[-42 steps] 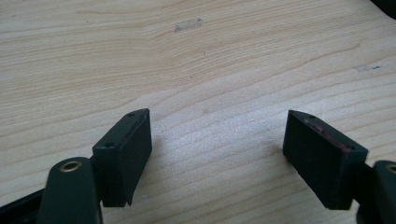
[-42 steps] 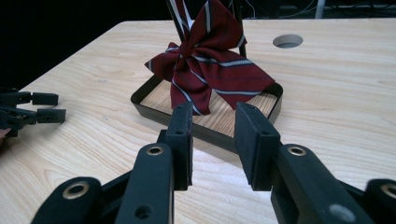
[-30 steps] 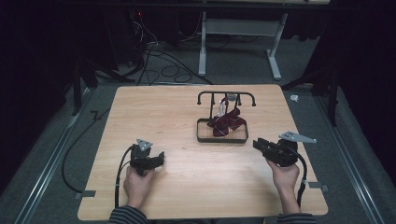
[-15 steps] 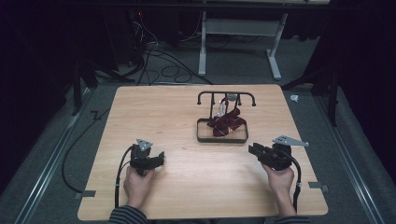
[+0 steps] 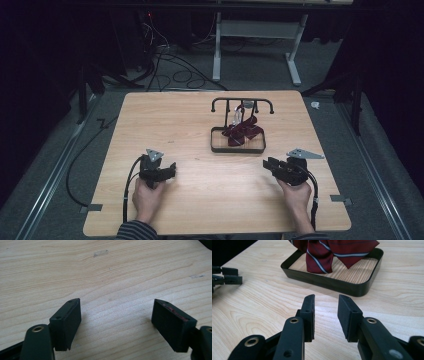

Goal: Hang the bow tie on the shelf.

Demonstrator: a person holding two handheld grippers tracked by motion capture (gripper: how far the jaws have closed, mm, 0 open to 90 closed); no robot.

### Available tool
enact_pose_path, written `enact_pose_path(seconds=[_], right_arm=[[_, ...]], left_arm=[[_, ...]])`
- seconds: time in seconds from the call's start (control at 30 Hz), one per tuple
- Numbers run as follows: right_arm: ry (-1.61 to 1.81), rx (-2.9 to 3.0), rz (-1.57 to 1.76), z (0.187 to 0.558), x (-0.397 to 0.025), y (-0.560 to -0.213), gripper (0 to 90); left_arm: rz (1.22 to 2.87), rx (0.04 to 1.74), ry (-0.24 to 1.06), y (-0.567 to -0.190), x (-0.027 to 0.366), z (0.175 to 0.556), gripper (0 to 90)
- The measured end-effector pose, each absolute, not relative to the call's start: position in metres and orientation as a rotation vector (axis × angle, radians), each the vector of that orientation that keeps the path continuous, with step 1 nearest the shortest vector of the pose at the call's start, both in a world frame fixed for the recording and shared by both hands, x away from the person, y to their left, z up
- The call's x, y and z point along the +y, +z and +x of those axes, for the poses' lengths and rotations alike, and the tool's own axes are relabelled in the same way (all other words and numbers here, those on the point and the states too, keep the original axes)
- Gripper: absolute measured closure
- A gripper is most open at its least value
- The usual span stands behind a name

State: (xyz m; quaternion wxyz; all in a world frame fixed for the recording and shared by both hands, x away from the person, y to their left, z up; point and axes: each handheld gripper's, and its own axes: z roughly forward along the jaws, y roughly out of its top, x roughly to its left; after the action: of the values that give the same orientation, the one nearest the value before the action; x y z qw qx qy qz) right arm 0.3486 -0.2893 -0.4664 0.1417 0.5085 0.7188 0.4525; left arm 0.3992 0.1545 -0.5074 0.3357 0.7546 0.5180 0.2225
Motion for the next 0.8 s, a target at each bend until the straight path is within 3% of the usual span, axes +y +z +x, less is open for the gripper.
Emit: enact_pose_path(seconds=[0.8], right_arm=[[1.211, 2.137, 1.471, 0.346, -0.277, -0.487, 68.0]], left_arm=[[1.969, 1.351, 0.581, -0.507, 0.154, 0.399, 24.3]])
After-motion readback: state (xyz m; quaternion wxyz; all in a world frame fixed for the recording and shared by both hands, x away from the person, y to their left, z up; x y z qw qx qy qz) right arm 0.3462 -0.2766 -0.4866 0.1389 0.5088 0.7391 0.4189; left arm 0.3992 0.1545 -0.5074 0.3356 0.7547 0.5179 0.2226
